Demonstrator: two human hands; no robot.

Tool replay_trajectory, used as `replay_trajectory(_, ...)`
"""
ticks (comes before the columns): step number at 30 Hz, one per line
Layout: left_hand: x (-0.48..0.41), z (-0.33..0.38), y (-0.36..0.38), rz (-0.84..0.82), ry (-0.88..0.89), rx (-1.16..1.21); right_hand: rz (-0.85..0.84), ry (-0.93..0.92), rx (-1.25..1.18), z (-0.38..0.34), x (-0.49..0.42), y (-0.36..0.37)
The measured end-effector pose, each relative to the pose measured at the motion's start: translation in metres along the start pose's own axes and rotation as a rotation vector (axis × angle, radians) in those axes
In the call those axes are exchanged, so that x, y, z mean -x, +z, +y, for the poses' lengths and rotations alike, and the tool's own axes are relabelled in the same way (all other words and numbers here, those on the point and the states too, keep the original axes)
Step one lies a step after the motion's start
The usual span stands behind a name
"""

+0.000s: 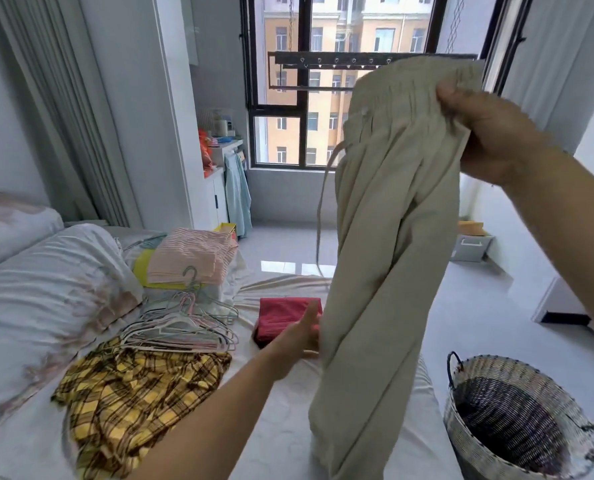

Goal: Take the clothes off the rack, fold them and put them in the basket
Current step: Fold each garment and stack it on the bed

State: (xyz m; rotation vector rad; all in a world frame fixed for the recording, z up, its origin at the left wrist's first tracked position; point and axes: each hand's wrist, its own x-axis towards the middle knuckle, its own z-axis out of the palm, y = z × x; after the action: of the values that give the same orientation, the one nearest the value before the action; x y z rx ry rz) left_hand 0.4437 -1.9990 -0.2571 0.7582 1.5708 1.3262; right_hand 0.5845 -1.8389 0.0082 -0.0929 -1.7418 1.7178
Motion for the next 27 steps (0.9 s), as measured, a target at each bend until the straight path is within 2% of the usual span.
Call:
replay_trajectory(3, 0.003, 0.000, 0.015, -0.019, -0.131, 0.179, -0.027, 0.018, 0.054, -0.002, -0.002, -0.014)
replay_trajectory(7, 0.008, -0.018, 0.015, -0.090, -0.271, 0.192, -0.033, 0.043, 0.042, 0.007, 0.002, -0.036)
replay_trajectory(9, 0.009, -0.019, 0.020, -0.134, -0.281, 0.304, -0.049, 0.070, 0.051, 0.016, 0.002, -0.046)
replay_trajectory(11, 0.008, -0.012, 0.027, -0.095, -0.208, 0.492, -0.045, 0.096, 0.038, 0.025, 0.003, -0.055)
replay_trajectory(15, 0.000, -0.004, -0.006, 0.176, 0.006, 0.741, 0.078, 0.087, 0.020, 0.030, 0.007, -0.080)
replay_trajectory(17, 0.002, -0.003, -0.030, 0.221, 0.002, 0.711, 0.141, 0.096, 0.047, 0.033, 0.011, -0.095)
replay_trajectory(20, 0.008, 0.011, -0.051, 0.210, 0.040, 0.547, 0.146, 0.126, 0.064, 0.039, 0.016, -0.106)
replay_trajectory(23, 0.021, 0.031, -0.058, 0.208, 0.166, 0.610, 0.162, 0.108, 0.022, 0.042, 0.014, -0.111)
replay_trajectory(25, 0.030, 0.036, -0.061, 0.175, 0.182, 0.646, 0.173, 0.099, -0.005, 0.044, 0.009, -0.114)
replay_trajectory(27, 0.034, 0.037, -0.065, 0.214, 0.213, 0.683, 0.169, 0.096, -0.003, 0.046, 0.004, -0.116)
